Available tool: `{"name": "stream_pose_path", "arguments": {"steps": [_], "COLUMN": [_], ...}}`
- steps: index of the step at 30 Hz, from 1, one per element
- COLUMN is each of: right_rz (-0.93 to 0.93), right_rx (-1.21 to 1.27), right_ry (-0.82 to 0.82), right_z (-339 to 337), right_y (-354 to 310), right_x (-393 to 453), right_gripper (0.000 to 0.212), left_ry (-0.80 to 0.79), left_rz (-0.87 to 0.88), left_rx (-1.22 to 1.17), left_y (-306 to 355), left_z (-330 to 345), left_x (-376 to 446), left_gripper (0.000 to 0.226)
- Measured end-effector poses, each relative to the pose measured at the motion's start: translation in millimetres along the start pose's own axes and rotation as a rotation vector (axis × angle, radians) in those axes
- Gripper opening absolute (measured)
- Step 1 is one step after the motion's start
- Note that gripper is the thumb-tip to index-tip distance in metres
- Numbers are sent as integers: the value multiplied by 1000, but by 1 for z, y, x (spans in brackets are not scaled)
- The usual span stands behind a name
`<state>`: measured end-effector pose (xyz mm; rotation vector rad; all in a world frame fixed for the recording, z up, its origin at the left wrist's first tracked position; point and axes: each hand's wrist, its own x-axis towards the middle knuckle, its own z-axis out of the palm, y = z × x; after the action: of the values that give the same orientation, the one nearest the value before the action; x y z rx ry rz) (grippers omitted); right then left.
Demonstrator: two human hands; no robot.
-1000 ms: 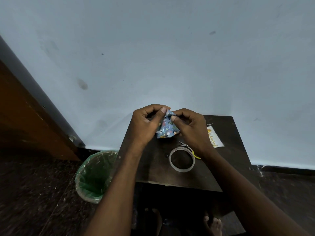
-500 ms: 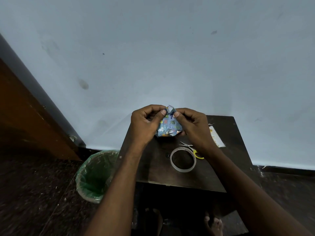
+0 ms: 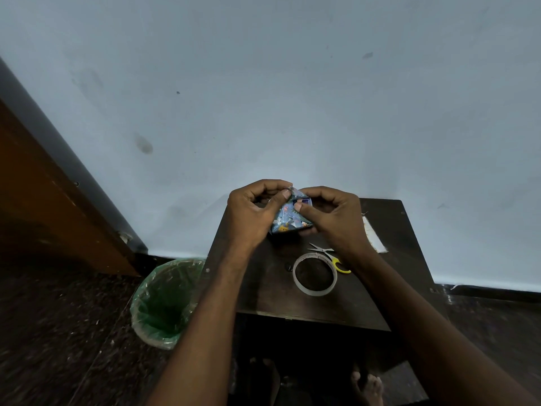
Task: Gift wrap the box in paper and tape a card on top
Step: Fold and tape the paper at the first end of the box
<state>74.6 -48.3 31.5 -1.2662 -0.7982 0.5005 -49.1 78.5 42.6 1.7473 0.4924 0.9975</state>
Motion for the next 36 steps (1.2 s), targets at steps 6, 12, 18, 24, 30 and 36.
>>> {"name": "stream_pose_path", "arguments": {"steps": [6, 12, 18, 24, 30, 36], "right_rz": [-1, 16, 22, 28, 15, 27], "right_rx": [-51, -55, 13, 36, 38, 63], "right_ry": [-18, 12, 24, 29, 32, 38], "right_z": [0, 0, -3, -3, -4, -7], "right_y": [1, 1, -3, -4, -5, -4], "right_x": [1, 1, 3, 4, 4, 5], "right_gripper": [33, 32, 20, 18, 24, 26], "left_ry": [-10, -36, -87, -118, -190, -224], "left_rz": [-12, 8, 21, 40, 35, 61], "left_rx": [0, 5, 8, 12, -35, -38], "left_y": [1, 0, 0, -5, -6, -9], "left_z": [-2, -2, -7, -8, -12, -14], "left_x": [0, 1, 1, 0, -1, 1], "left_gripper": [19, 27, 30, 36, 42, 46]}}
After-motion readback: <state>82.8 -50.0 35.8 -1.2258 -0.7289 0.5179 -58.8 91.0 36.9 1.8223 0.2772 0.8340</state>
